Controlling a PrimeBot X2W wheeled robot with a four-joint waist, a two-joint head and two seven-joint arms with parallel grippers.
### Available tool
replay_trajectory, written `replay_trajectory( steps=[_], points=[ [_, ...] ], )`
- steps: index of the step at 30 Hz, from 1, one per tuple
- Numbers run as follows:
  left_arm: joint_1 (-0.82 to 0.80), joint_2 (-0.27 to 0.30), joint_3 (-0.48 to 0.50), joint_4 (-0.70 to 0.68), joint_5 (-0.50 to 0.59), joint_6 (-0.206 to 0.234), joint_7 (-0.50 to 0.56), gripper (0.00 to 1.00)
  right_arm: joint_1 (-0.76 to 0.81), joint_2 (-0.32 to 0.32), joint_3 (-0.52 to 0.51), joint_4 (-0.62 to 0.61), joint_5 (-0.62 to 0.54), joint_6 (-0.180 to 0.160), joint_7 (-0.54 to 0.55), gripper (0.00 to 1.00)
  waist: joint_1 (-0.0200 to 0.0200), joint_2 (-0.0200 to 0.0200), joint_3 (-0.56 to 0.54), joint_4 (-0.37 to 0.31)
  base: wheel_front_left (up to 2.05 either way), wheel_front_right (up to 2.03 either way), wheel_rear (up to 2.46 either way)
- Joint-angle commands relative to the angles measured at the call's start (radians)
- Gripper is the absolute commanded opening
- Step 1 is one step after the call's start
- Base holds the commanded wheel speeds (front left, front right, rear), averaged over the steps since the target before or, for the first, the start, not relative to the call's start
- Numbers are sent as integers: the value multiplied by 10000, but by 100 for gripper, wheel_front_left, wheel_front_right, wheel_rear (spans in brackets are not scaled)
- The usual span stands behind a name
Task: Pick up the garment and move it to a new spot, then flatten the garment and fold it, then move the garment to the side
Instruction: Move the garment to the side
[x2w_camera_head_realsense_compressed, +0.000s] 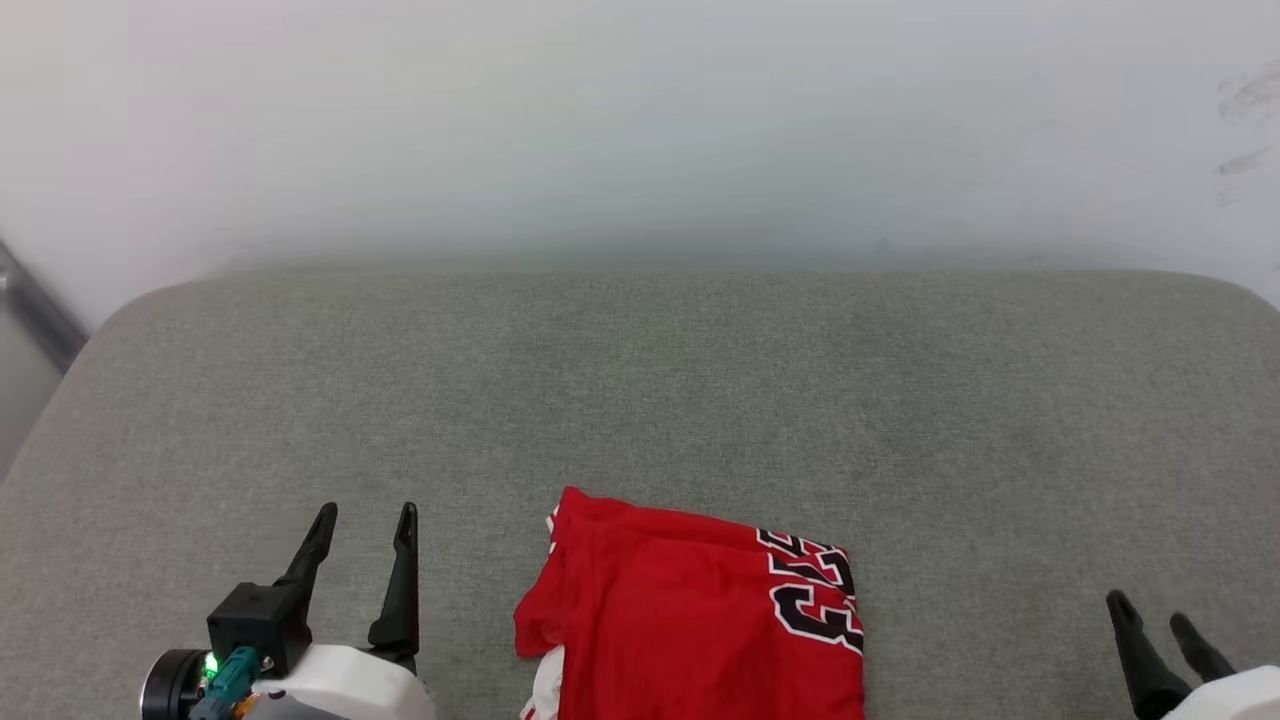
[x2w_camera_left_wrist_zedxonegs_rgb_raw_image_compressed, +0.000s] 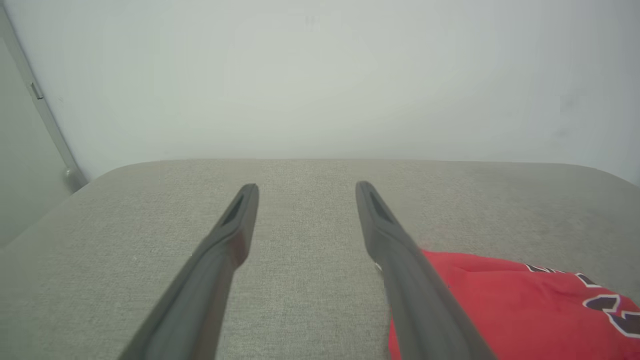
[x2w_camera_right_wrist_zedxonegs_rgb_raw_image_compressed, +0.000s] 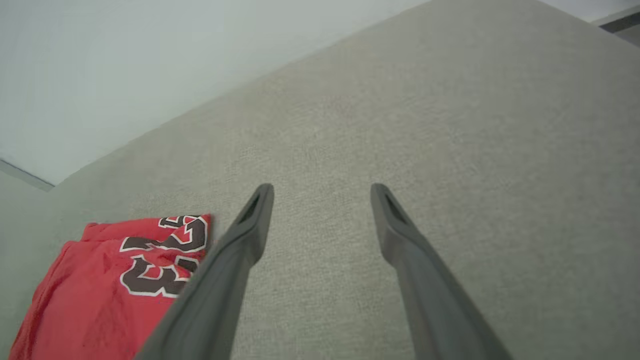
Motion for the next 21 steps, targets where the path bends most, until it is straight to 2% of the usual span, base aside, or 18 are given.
replay_trajectory(
  steps=[1, 7, 10, 13, 17, 21],
  points=[
    [-113, -41, 85, 18, 27, -22, -47, 100, -264, 18, -398, 557, 408, 1, 651, 100, 1, 0, 45, 80, 0, 0, 0],
    [-190, -81, 143, 70, 65, -55, -47, 100, -911, 8, -1211, 2420, 1679, 0, 3378, 100, 1, 0, 194, 303, 0, 0, 0],
    [-298, -108, 70, 99, 92, -111, -44, 100, -1229, 16, -1271, 3323, 2600, 1, 4571, 100, 1, 0, 316, 496, 0, 0, 0],
    [-526, -117, 27, 99, 156, -192, -37, 100, -1547, 43, -901, 4172, 3703, 0, 5162, 100, 1, 0, 571, 682, 0, 0, 0],
    [-734, -160, -21, 142, 187, -292, -38, 100, -2143, 71, 107, 5133, 5602, -8, 5343, 100, 1, 0, 869, 876, 0, 0, 0],
    [-890, -205, -25, 216, 210, -357, -41, 100, -2693, 50, 1279, 5467, 6985, -7, 5240, 100, 1, 0, 1046, 1016, 0, 0, 0]
  ],
)
